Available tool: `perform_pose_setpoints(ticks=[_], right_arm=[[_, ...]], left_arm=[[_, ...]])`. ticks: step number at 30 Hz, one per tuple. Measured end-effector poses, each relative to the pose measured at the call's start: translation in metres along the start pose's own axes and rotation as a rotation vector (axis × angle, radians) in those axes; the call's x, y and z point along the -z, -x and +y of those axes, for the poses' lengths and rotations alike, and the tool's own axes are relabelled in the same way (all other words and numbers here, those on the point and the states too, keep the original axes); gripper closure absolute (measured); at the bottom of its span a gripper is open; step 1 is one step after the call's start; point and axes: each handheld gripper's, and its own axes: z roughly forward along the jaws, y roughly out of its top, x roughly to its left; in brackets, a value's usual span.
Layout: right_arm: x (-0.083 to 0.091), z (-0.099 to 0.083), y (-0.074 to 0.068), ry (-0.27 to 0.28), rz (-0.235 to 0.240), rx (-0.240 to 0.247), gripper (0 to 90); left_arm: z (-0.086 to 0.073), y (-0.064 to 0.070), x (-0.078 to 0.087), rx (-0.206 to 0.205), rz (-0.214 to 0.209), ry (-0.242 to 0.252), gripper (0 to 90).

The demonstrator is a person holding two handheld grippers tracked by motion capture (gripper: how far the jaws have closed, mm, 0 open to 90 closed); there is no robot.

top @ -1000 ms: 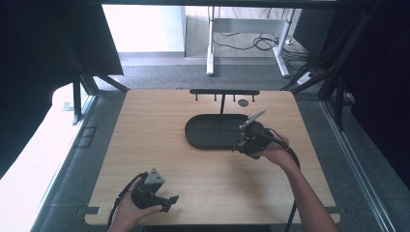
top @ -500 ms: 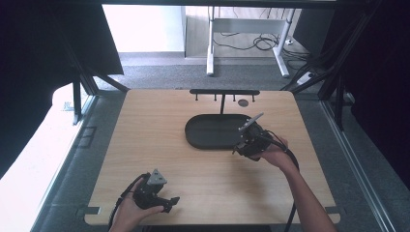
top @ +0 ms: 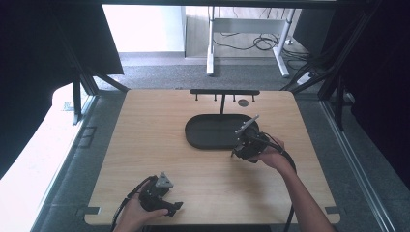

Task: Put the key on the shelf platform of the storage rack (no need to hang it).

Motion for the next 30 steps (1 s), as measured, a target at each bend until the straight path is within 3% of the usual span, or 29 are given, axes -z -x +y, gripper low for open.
perform_pose_setpoints(ticks=[30], right_arm=[[0.007, 0.019, 0.026, 0.03, -0.003, -0.056, 50.1]], left_arm=[[0.001, 0.0, 0.006, 0.006, 0.002, 0.015, 20.3]])
